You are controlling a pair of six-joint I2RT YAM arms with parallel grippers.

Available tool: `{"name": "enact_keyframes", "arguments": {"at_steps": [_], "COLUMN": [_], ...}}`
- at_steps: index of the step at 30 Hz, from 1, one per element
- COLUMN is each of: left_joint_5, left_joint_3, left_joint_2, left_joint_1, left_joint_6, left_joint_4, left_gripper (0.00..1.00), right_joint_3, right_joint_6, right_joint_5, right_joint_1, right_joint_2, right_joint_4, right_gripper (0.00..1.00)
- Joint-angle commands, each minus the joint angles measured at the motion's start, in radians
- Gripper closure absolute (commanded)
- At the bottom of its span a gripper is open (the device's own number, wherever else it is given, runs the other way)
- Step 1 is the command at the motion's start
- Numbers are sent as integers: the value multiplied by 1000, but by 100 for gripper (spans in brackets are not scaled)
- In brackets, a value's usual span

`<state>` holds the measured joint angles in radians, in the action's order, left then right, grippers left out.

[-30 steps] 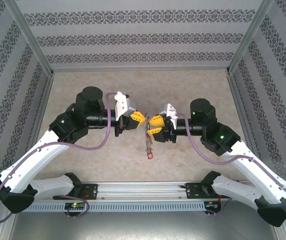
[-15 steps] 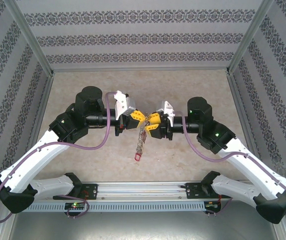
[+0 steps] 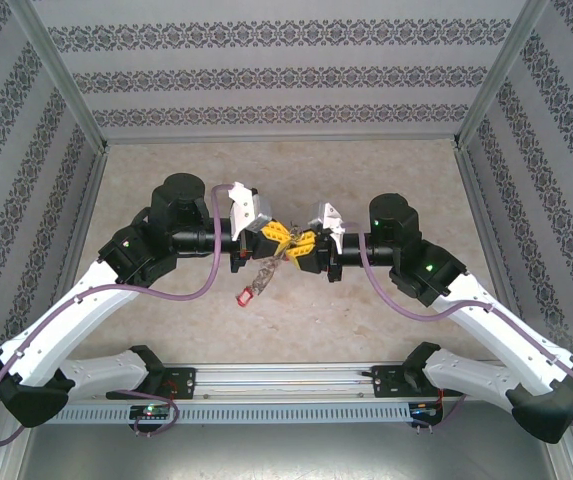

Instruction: Put the keys on the keyring

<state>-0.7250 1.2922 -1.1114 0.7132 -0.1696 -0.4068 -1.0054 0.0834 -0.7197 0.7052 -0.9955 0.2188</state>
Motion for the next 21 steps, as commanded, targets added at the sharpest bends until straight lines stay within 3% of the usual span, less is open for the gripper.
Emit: {"name": "enact_keyframes", "arguments": {"at_steps": [1, 4, 21], "left_joint_5": [-12, -3, 133], "left_joint_3": [-4, -14, -143], "left_joint_2": [30, 36, 65], "left_joint_1": [-1, -5, -18], "left_joint_6": [8, 8, 10], "left_joint_4": [84, 90, 178], "left_gripper": [100, 100, 100], "right_joint_3": [-13, -14, -156], "right_joint_6": [18, 25, 50], "right_joint_5": [6, 15, 110], "right_joint_1": [13, 13, -10], "right_joint_2": [16, 24, -8], "right_joint_4": [-23, -10, 197], "right_gripper": [96, 100, 100]}}
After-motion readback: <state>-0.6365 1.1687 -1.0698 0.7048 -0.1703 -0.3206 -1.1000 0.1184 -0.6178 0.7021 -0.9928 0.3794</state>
